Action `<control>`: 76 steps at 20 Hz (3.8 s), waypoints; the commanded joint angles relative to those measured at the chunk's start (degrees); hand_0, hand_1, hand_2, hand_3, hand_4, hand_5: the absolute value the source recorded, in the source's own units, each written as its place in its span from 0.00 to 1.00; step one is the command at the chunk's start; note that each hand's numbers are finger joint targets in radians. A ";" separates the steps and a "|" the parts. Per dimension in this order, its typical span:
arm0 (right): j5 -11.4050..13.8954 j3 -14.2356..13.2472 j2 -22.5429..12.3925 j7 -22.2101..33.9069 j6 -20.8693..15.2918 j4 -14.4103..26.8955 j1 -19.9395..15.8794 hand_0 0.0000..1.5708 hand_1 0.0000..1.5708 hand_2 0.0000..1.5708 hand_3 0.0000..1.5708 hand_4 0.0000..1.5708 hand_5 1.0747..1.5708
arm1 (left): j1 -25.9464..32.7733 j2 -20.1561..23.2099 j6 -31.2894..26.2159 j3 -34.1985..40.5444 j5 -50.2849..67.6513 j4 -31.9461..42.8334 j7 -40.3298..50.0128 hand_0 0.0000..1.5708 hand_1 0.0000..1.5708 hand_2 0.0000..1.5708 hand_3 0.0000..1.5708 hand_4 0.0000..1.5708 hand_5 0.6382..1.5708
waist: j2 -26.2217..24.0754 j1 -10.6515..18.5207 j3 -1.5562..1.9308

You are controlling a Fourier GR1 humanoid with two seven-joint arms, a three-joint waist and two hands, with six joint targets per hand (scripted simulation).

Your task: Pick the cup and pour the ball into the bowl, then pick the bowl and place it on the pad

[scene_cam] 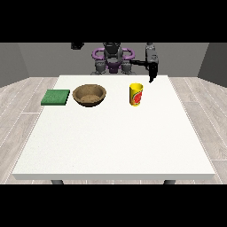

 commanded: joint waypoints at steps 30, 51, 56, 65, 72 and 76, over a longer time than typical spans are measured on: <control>-13.78 -16.26 -8.51 4.24 12.32 -14.90 6.80 0.00 0.00 0.00 0.00 0.00 0.98 | -10.94 4.30 12.17 5.01 -7.33 42.29 -34.31 0.84 0.84 1.00 1.00 0.61 0.96 | 4.45 -7.83 0.02; -20.48 -23.26 -10.40 0.49 18.40 -2.97 7.11 0.00 0.00 0.00 0.00 0.17 0.98 | -24.74 4.59 41.60 -10.46 -31.94 46.62 -10.40 0.90 0.90 1.00 1.00 0.65 0.98 | -2.95 -8.14 0.15; -20.79 -22.30 -10.03 -0.84 20.38 -1.98 7.94 0.00 0.00 0.00 0.00 0.20 0.98 | -27.64 3.62 47.61 -15.53 -40.79 52.05 -0.09 0.89 0.89 1.00 1.00 0.59 0.99 | -3.81 -10.01 0.12; -19.59 -22.20 -8.84 -1.99 20.11 4.45 7.93 0.00 0.00 0.00 0.00 0.22 0.99 | -35.50 3.20 51.53 -24.86 -56.35 58.63 15.26 0.88 0.88 1.00 1.00 0.54 0.99 | -7.88 -8.01 0.22; -17.86 -21.79 -8.51 -3.78 20.90 8.96 9.13 0.00 0.00 0.00 0.00 0.24 0.99 | -35.07 -5.04 52.50 -37.68 -73.26 67.44 28.64 0.84 0.84 0.91 0.91 0.62 0.90 | -11.87 -5.91 0.19; -17.06 -21.75 -8.24 -4.12 20.69 12.16 9.31 0.00 0.00 0.00 0.00 0.24 0.99 | -38.88 -6.12 46.92 -45.98 -82.85 71.26 34.13 0.93 0.93 1.00 1.00 0.60 0.91 | -15.33 -3.78 0.24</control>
